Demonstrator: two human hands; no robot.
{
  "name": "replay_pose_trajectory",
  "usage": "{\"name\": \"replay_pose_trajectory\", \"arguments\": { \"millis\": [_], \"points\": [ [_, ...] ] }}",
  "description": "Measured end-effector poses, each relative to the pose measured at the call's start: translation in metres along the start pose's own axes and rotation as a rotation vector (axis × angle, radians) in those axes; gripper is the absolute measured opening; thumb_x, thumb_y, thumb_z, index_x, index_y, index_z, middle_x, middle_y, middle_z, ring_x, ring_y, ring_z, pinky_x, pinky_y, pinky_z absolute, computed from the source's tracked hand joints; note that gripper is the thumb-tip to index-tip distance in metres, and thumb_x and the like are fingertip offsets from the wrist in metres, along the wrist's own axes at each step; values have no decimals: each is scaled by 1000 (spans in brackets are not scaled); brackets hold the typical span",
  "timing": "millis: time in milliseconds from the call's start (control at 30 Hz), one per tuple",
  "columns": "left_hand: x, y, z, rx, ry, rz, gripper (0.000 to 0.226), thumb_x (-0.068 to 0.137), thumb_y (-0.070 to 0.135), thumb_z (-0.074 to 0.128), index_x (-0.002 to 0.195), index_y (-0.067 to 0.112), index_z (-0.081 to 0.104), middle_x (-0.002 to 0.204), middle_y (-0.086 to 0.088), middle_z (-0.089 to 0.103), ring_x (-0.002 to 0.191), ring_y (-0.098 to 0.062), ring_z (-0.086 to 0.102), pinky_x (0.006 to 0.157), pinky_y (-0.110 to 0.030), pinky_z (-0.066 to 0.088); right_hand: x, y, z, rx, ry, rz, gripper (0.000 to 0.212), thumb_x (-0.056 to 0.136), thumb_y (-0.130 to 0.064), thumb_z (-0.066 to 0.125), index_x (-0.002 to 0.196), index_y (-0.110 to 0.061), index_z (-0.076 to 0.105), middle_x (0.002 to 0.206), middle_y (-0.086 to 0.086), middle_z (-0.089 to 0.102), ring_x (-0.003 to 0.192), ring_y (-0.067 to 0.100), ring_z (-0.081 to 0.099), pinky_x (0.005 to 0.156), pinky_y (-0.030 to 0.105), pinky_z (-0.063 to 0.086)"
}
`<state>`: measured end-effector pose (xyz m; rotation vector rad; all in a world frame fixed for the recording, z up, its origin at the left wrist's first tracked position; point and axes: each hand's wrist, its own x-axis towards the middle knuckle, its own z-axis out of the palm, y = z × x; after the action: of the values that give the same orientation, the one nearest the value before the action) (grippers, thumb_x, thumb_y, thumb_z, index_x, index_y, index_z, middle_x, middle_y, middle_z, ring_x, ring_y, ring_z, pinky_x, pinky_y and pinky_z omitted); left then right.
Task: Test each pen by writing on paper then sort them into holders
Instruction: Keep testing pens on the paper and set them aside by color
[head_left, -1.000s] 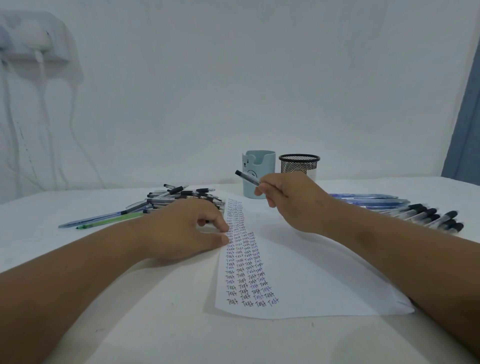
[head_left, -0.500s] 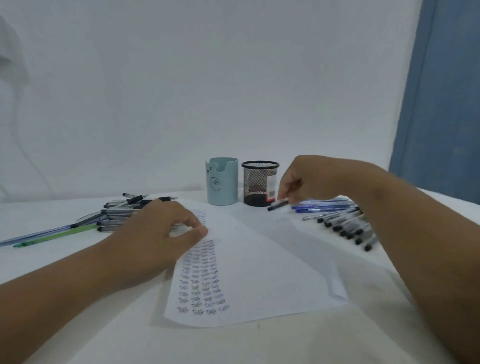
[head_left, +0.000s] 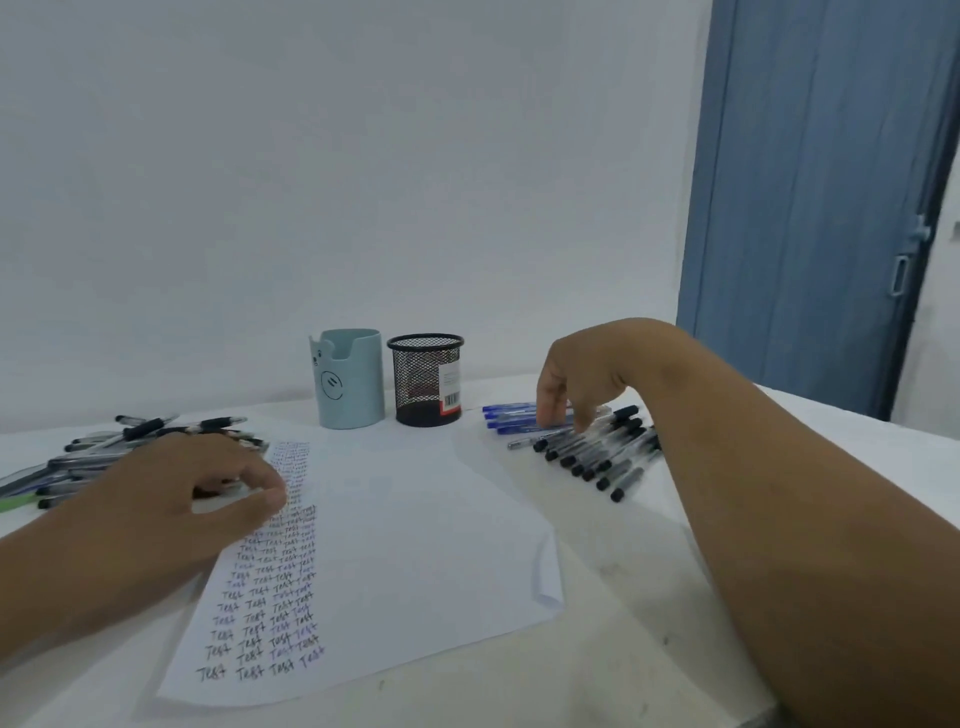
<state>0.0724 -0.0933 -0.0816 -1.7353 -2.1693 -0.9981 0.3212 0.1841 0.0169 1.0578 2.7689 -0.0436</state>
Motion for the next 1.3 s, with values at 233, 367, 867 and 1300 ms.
{"name": "replay_pose_trajectory", "arguments": {
  "millis": [233, 367, 867, 1300],
  "points": [
    [10, 0, -21, 18, -49, -41, 11, 85, 32, 75, 83, 43, 75, 97, 34, 66, 96, 10, 58, 83, -22, 43, 2, -91, 20, 197, 330, -338, 40, 87, 1, 46, 92, -32, 69, 99, -14, 66, 84, 5, 62, 75, 21, 51],
    [13, -27, -53, 20, 9, -137, 24, 85, 13, 76, 83, 37, 74, 91, 21, 70, 92, 5, 59, 75, -10, 39, 10, -155, 52, 319, 393, -625, 25, 92, -11, 57, 95, -33, 67, 97, -19, 60, 91, 6, 60, 81, 20, 46],
    [-3, -119, -93, 211, -123, -600, 18, 90, 17, 67, 107, 23, 69, 111, 4, 67, 91, -15, 61, 72, -22, 46, 16, -198, 84, 243, 497, -750, 12, 99, -36, 55, 100, -30, 66, 101, -19, 61, 99, 1, 53, 91, 27, 46],
    [-5, -118, -91, -25, 46, -630, 29, 80, 19, 84, 103, 26, 68, 101, 0, 69, 77, -16, 60, 61, -24, 43, 17, -194, 85, 254, 485, -771, 14, 99, -35, 57, 105, -29, 68, 103, -19, 62, 102, 1, 52, 91, 17, 41]
  ]
}}
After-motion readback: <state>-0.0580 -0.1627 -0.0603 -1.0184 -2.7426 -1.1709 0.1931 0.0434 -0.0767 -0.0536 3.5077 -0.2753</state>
